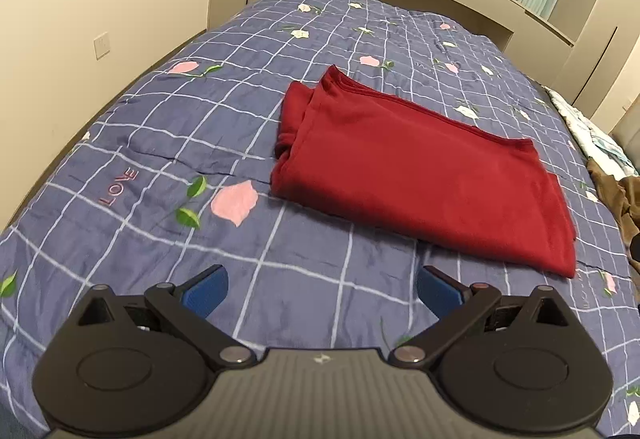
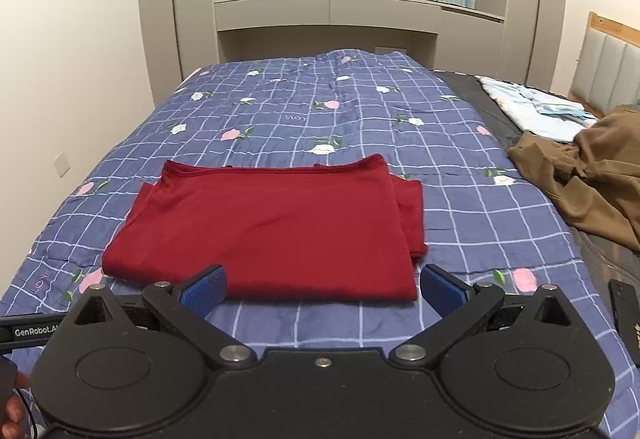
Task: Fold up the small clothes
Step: 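Pull both open tools back from the folded sweater, then move the left tool down to the folded sweater's edge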
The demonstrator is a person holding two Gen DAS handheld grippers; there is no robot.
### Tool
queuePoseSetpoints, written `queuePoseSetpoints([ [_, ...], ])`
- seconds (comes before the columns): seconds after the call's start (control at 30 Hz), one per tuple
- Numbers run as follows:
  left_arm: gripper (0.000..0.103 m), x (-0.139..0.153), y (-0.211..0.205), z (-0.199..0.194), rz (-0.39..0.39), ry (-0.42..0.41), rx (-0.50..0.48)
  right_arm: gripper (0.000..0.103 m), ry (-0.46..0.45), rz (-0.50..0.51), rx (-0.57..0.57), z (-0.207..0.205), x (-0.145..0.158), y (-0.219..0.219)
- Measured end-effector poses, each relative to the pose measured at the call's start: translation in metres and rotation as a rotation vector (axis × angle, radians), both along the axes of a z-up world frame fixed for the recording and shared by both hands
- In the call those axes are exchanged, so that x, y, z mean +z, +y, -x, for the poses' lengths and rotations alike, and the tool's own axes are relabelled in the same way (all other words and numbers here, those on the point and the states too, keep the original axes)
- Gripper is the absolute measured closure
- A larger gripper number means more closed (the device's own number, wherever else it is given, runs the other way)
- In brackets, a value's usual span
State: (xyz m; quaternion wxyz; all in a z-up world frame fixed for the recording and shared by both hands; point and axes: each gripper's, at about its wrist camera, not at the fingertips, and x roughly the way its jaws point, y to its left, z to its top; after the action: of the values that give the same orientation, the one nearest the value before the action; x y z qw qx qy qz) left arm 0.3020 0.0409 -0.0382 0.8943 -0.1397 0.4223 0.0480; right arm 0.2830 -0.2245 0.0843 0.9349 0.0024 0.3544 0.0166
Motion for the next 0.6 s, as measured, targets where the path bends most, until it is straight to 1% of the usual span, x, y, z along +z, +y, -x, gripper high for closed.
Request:
queuePoseSetpoints([
  [0.2,0.001,0.004,0.001,0.009,0.008,-0.01,0.01,0.001,0.007,0.021,0.0,0.009,0.006,0.006],
  [0.33,0.001,0.007,0.004,0.009,0.012,-0.016,0.019,0.001,0.007,0.031,0.012,0.008,0.008,0.014],
  [0.47,0.001,0.009,0.01,0.005,0.018,-0.025,0.044,0.001,0.014,0.031,0.031,-0.001,0.005,0.021],
  [0.6,0.001,0.006,0.019,-0.003,0.029,-0.023,0.081,0.001,0.034,0.029,0.048,-0.016,-0.004,0.031],
])
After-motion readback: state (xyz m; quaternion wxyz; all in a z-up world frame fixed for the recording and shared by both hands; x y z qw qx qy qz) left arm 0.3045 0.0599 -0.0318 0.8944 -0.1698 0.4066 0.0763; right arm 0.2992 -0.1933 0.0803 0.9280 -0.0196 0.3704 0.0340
